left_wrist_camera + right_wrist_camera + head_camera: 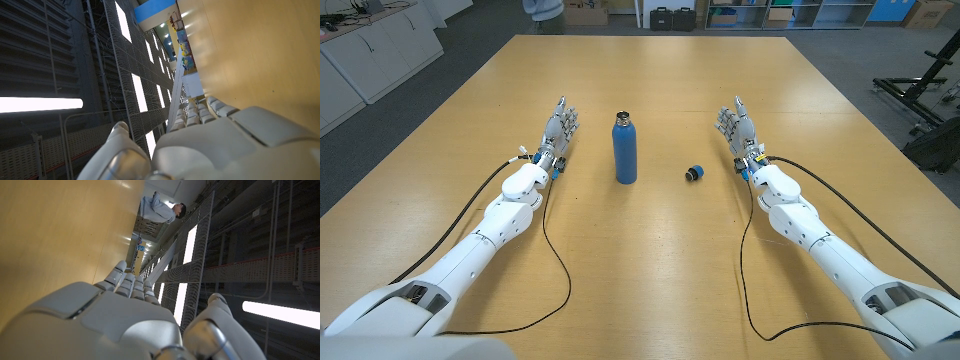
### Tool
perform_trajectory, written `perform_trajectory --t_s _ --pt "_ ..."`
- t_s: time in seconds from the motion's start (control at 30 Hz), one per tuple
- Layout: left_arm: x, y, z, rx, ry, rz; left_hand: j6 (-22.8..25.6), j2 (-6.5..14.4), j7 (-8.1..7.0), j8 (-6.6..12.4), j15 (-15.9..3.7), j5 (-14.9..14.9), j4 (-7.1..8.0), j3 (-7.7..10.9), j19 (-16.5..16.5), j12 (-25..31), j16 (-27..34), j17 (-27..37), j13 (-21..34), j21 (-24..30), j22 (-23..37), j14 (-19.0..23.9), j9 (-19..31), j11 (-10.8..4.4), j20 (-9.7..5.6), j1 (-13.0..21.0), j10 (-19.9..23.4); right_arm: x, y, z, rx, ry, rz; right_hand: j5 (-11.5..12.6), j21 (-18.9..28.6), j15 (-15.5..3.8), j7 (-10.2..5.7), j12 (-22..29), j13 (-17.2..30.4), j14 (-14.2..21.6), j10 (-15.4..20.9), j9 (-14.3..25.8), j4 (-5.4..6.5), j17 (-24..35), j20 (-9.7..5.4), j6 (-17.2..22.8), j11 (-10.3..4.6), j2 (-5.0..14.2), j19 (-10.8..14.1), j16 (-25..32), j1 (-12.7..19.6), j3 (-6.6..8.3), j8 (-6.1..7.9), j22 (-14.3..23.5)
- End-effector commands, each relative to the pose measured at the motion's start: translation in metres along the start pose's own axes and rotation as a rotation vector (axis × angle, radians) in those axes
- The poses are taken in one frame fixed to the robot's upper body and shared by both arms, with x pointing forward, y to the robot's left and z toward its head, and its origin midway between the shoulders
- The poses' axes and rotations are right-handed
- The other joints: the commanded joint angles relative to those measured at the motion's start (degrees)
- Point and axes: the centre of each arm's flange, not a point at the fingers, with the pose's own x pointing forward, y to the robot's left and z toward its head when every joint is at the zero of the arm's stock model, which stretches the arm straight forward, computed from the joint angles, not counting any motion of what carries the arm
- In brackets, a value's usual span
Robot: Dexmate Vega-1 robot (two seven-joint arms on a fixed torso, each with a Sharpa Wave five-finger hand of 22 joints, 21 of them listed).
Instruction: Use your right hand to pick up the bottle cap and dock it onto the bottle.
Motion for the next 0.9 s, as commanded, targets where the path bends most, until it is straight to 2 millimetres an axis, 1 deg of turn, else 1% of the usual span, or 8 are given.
perform_trajectory --t_s 0.03,0.2,0.33,0.43,0.6,0.63,0.83,0.9 --pt "-0.012 0.001 0.012 0.002 -0.026 0.021 0.91 -0.21 0.07 0.65 0.06 0.25 -0.07 0.39 0.3 0.43 0.4 0.05 0.24 0.45 0.27 0.69 0.29 0.11 -3.41 0.08 0.79 0.002 0.002 0.008 -0.035 -0.03 -0.01 0.47 0.26 -0.17 0.22 0.58 -0.01 0.45 0.82 0.13 -0.1 0.08 -1.19 0.83 0.01 0.07 0.59 0.58 0.6 0.33 0.57 0.2" --pt "-0.015 0.001 0.011 0.004 -0.019 0.023 1.96 0.03 -0.05 0.96 -0.16 0.24 -0.16 0.41 0.77 0.69 0.68 0.03 0.22 0.6 0.27 1.71 0.28 -0.34 -3.35 0.24 1.67 0.0 0.003 0.015 -0.072 -0.051 -0.024 0.84 0.31 -0.64 -0.22 1.15 -0.19 1.81 2.32 0.14 -0.46 -0.17 -1.07 2.0 -0.22 0.47 1.9 1.1 1.26 0.56 1.02 0.21" --pt "-0.017 0.002 0.01 0.011 -0.006 0.025 3.17 0.31 -0.09 1.32 -0.17 0.23 -0.24 0.45 1.45 1.06 0.93 0.02 0.21 0.8 0.27 2.76 0.27 -0.32 -3.26 0.38 2.92 -0.001 0.004 0.019 -0.103 -0.064 -0.027 1.23 0.34 -0.66 -0.76 1.51 -0.39 3.52 3.56 0.15 -1.24 -0.53 -1.28 3.5 -0.71 1.04 3.57 1.72 2.66 1.07 1.51 0.23" --pt "-0.02 0.002 0.014 0.022 0.001 0.036 5.85 0.9 -0.29 2.12 -0.76 0.21 -0.41 0.61 2.46 1.76 1.41 0.01 0.21 1.02 0.28 4.83 0.28 -0.51 -3.16 0.69 5.32 -0.002 0.004 0.022 -0.113 -0.072 -0.015 1.44 0.4 -0.96 -0.77 2.07 -0.48 4.67 5.27 0.19 -1.99 -0.81 -1.12 5.02 -1.03 1.65 4.89 2.11 4.07 1.65 2.0 0.25" --pt "-0.02 -0.002 0.018 0.057 -0.004 0.043 7.98 1.39 -0.36 2.64 -1.23 0.14 -0.63 0.74 3.71 2.27 1.77 -0.01 0.2 1.26 0.29 6.85 0.3 -1.16 -2.96 0.96 7.46 -0.005 0.001 0.031 -0.125 -0.11 0.019 1.49 -0.2 -0.93 -0.95 2.32 -0.54 5.44 6.24 0.21 -2.71 -1.07 -0.95 6.24 -1.11 2.22 4.32 2.34 5.39 2.2 2.33 0.29" --pt "-0.017 -0.003 0.016 0.059 -0.016 0.035 9.17 1.59 -1.19 2.92 -1.39 0.08 -0.76 0.78 5.2 2.47 1.95 -0.01 0.21 1.67 0.3 7.98 0.31 -1.12 -3.19 1.05 8.46 -0.005 -0.001 0.033 -0.152 -0.118 0.027 1.47 -0.29 -0.88 -1.08 2.37 -0.55 5.53 6.45 0.22 -2.87 -1.13 -0.97 6.52 -1.15 2.36 4.31 2.35 5.67 2.33 2.4 0.3" --pt "-0.013 -0.007 0.007 -0.034 -0.06 0.006 11.38 2.07 -1.67 3.41 -1.99 -0.01 -1.15 0.99 7.43 3.05 2.45 -0.01 0.23 2.08 0.31 10.73 0.35 -1.66 -3.39 1.43 11.03 -0.007 -0.004 0.042 -0.267 -0.159 0.021 1.31 -0.28 -1.06 -1.4 2.79 -0.57 6.57 7.91 0.25 -3.66 -1.41 -1.02 7.95 -1.71 3.1 5.42 2.67 7.15 2.98 2.74 0.37" --pt "-0.013 -0.004 0.01 0.0 -0.046 -0.001 11.95 2.14 -1.66 3.56 -2.07 -0.03 -1.23 1.02 7.84 3.11 2.53 -0.01 0.23 2.15 0.31 11.21 0.36 -1.69 -3.43 1.5 11.41 -0.008 -0.002 0.048 -0.329 -0.17 0.015 1.19 -0.18 -1.28 -1.52 3.06 -0.58 7.49 8.82 0.26 -4.03 -1.54 -1.11 8.72 -2.03 3.34 6.2 3.0 7.79 3.22 2.92 0.39"
